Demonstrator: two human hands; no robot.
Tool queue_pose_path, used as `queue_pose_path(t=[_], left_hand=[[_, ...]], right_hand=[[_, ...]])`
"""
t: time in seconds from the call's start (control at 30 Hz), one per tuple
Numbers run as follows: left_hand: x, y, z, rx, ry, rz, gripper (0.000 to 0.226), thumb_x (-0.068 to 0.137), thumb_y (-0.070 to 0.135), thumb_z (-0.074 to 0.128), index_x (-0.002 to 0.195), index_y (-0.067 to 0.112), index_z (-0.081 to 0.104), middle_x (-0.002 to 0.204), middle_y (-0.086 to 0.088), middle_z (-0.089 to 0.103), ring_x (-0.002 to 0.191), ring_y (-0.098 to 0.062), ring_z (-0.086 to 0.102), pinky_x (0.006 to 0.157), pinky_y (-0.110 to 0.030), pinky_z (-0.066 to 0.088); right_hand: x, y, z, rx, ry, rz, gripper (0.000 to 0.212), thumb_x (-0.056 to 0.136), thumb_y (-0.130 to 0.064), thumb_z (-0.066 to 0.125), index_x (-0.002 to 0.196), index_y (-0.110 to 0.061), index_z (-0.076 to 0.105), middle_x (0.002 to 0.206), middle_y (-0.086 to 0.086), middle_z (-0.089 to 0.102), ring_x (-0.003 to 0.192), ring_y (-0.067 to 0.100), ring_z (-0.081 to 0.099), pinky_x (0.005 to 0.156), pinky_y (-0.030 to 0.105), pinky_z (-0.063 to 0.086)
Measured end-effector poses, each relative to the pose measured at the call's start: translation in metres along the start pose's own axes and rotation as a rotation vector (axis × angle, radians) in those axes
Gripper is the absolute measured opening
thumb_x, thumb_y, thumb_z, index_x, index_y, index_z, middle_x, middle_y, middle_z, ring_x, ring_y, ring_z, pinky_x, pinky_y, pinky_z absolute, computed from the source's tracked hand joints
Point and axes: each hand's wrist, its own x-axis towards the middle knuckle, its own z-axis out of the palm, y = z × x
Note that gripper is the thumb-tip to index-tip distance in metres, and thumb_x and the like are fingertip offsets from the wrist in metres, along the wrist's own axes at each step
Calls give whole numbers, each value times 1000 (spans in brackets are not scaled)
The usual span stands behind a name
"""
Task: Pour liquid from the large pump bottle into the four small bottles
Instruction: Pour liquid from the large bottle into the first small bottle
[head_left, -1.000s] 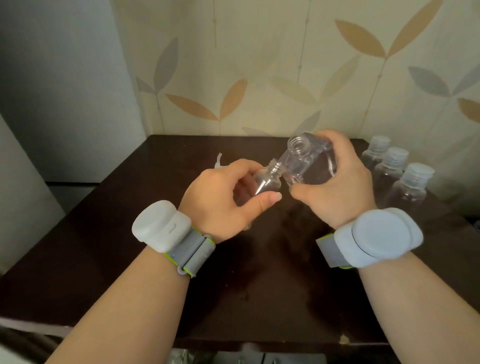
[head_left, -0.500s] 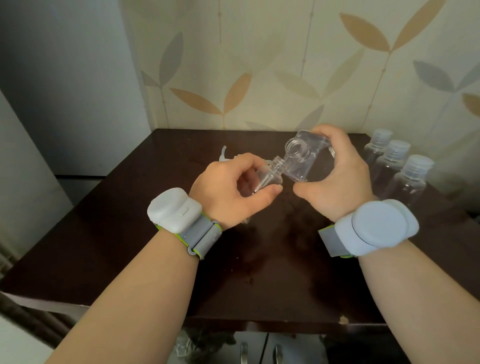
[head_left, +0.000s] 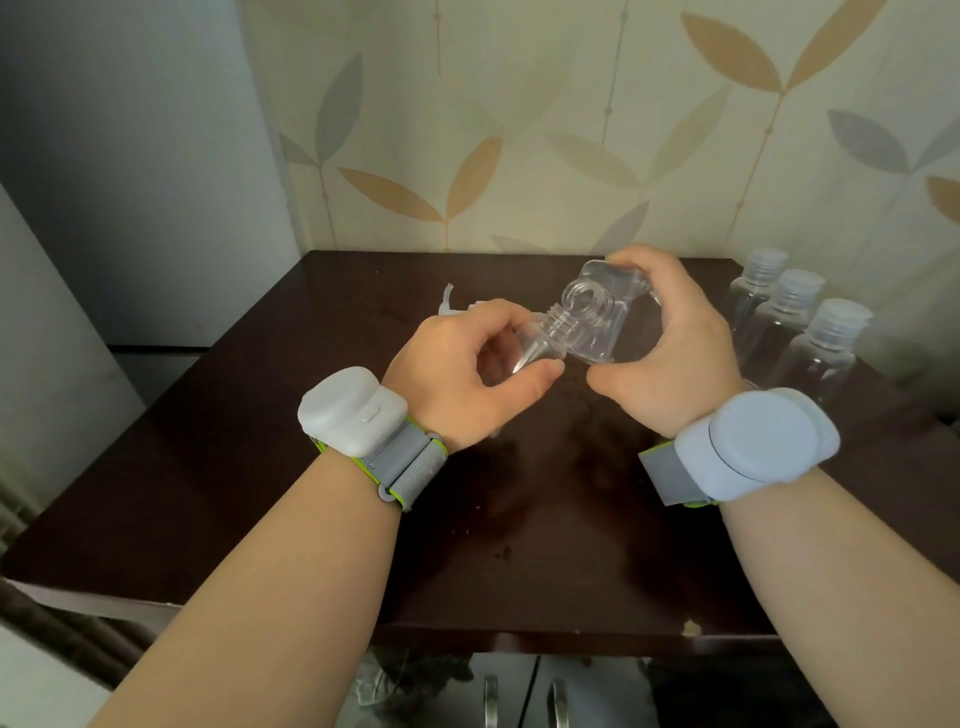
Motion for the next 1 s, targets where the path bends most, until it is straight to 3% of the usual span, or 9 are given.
queue_pose_path(t=[0.2,0.53,0.67,1.0], left_hand=[[-1,-1,0,6,-20,-1,19,79,25,69,95,16,64,64,12,52,46,3,45,50,-5,31],[0,0,1,-21,-33,-7,14,79,23,68,91,18,61,65,12,54,47,5,46,51,-4,32],[-1,0,1,-29,-42,0,16,80,23,67,93,16,63,72,3,61,48,5,47,52,-4,32],[-1,-4,1,-19,-43,18,21,80,27,68,93,12,64,78,-6,66,48,4,46,51,-4,32]], right_hand=[[0,-1,0,-4,16,-39,67,53,7,67,113,-19,52,100,-3,52,100,25,49,93,43,38],[-1,-2,-1,-13,30,-31,66,54,7,66,113,-18,53,99,-3,50,95,13,40,94,43,35],[-1,-2,-2,-6,36,-29,64,54,9,66,112,-15,54,96,-4,48,90,3,36,94,43,35],[-1,-3,-3,-17,34,-34,65,53,9,66,112,-16,54,98,-3,48,95,16,41,95,44,35]])
